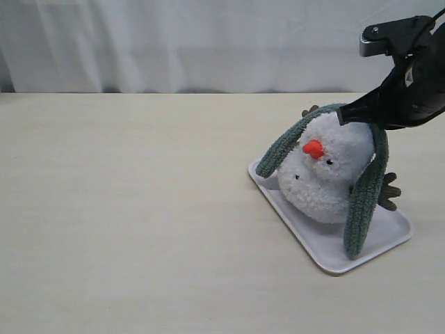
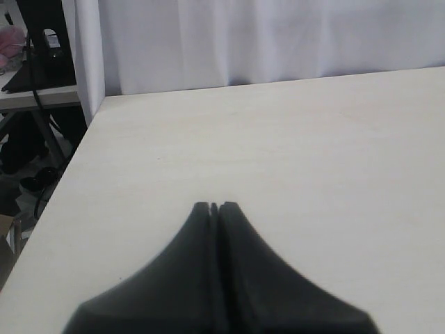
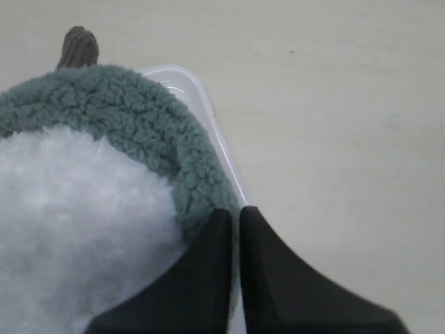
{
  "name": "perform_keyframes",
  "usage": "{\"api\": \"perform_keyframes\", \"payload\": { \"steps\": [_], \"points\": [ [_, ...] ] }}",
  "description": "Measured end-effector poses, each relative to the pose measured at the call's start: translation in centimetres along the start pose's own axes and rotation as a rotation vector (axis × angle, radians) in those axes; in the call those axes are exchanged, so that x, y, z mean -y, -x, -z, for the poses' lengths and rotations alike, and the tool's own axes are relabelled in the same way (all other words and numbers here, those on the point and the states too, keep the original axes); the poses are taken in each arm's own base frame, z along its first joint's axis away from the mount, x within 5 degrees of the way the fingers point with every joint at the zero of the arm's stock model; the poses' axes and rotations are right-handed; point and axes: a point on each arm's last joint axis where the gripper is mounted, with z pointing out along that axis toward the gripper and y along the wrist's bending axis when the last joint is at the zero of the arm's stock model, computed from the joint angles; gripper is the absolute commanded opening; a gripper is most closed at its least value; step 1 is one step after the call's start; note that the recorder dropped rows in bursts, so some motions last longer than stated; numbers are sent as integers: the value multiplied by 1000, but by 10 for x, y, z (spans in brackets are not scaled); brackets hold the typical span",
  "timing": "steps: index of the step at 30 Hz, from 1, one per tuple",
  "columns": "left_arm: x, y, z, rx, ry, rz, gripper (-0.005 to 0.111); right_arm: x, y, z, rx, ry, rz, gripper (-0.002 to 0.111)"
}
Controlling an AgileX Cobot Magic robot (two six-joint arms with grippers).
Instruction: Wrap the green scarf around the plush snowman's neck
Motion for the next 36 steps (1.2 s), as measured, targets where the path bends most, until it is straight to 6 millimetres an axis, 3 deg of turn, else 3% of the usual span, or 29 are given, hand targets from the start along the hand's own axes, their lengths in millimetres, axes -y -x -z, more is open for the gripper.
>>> {"api": "perform_keyframes", "payload": {
  "steps": [10,21,26,36],
  "points": [
    [0,0,0,0,0,0,0,-11,-11,-37,-102,-1,43,4],
    [0,0,0,0,0,0,0,-11,-10,-38,-92,5,50,4],
    [0,0,0,0,0,0,0,-5,-5,-16,-41,3,34,8],
    [0,0,0,0,0,0,0,10,-13,33,-78,-6,19,36]
  ]
}}
